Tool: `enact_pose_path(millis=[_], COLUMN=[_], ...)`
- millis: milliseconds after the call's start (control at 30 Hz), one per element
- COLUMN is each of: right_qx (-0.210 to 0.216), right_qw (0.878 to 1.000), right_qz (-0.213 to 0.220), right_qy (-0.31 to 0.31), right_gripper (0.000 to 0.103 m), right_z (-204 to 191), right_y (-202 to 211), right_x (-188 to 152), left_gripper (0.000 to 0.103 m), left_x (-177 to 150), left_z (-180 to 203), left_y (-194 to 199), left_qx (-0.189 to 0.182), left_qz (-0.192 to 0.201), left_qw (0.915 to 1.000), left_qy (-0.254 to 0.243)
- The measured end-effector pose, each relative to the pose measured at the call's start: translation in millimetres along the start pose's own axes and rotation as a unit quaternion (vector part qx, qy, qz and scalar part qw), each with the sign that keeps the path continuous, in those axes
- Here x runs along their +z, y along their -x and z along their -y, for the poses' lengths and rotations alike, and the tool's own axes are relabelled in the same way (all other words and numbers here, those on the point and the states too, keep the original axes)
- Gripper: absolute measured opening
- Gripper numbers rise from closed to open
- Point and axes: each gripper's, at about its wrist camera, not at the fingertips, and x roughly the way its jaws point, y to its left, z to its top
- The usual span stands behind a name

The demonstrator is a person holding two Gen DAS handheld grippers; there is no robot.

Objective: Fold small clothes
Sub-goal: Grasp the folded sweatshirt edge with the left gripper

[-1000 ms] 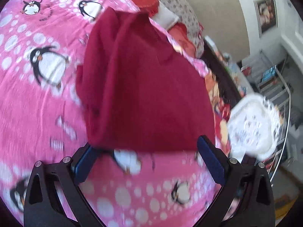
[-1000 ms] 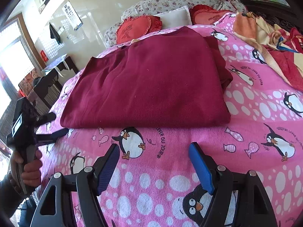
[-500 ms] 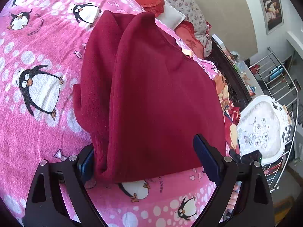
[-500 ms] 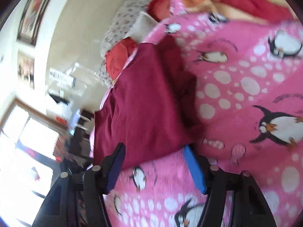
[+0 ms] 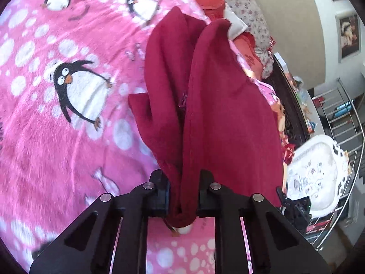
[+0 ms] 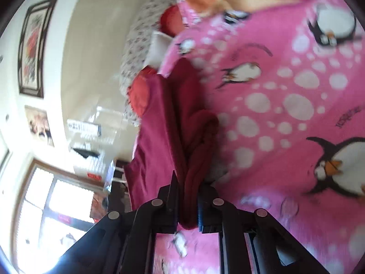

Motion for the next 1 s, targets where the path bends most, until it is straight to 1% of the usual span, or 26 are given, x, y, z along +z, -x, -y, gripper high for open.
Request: enact_pose_path(millis=[100,200,233,300,367,400,433,467,533,600,633,667,733,767,833,867,900,933,967,1000], right_qx=[0.000,-0.013,-0.018,-0.038,-0.091,-0.115,-0.137,-0.143,-0.146,-0.148,-0.140,-0.135,-0.121,-0.114,-0.116,-0.113,-0.112,-0.116,-0.130,-0.142], right_qw=[1.000,0.999,0.999,0.998,0.995,0.993,0.990,0.989,0.986,0.978,0.973,0.969,0.955,0.948,0.934,0.930,0.926,0.924,0.923,0.923], right_qz=[-0.021,-0.037,-0.040,-0.045,-0.030,-0.012,0.017,0.034,0.048,0.025,-0.001,-0.020,-0.066,-0.092,-0.139,-0.160,-0.182,-0.197,-0.210,-0.219], right_qy=[0.017,0.010,0.004,0.002,-0.016,-0.018,-0.007,0.010,0.062,0.142,0.182,0.207,0.262,0.284,0.308,0.311,0.310,0.306,0.295,0.284], right_gripper=[0.010,0.010,0.010,0.012,0.017,0.019,0.019,0.019,0.024,0.028,0.031,0.034,0.052,0.055,0.057,0.057,0.057,0.057,0.057,0.057], right_z=[-15,-12,-8,2,15,15,7,-3,-36,-83,-109,-125,-163,-180,-205,-214,-220,-221,-227,-228], right_y=[19,48,56,67,79,86,95,100,98,75,55,38,-5,-29,-78,-102,-125,-140,-165,-180], right_x=[-10,-22,-25,-27,-22,-18,-14,-12,-10,-14,-16,-19,-31,-39,-50,-54,-58,-63,-62,-61], left_gripper=[0.013,0.013,0.013,0.015,0.026,0.028,0.029,0.030,0.035,0.037,0.037,0.038,0.038,0.038,0.039,0.039,0.039,0.039,0.039,0.039], left_x=[-14,-42,-54,-65,-71,-72,-72,-73,-78,-87,-90,-93,-100,-99,-96,-97,-97,-98,-98,-98], left_z=[12,18,18,15,4,-3,-2,2,11,20,22,25,31,32,33,35,35,35,36,37], left_y=[20,37,38,35,25,23,23,23,21,20,18,16,15,12,8,6,5,5,5,4], left_qx=[-0.013,-0.027,-0.024,-0.016,0.005,-0.003,-0.006,0.002,0.023,0.040,0.049,0.059,0.085,0.091,0.097,0.098,0.100,0.102,0.104,0.105], left_qz=[0.001,-0.012,-0.019,-0.022,-0.026,-0.020,-0.014,-0.005,0.011,0.034,0.046,0.057,0.073,0.075,0.073,0.073,0.074,0.075,0.076,0.076], left_qw=[0.9998,0.9989,0.9985,0.9981,0.9986,0.9992,0.9993,0.9988,0.9959,0.9909,0.9882,0.9849,0.9781,0.9769,0.9762,0.9761,0.9754,0.9748,0.9742,0.9741], left_qy=[-0.017,-0.038,-0.046,-0.056,-0.047,-0.034,-0.034,-0.049,-0.086,-0.124,-0.138,-0.153,-0.175,-0.178,-0.179,-0.180,-0.182,-0.184,-0.185,-0.186])
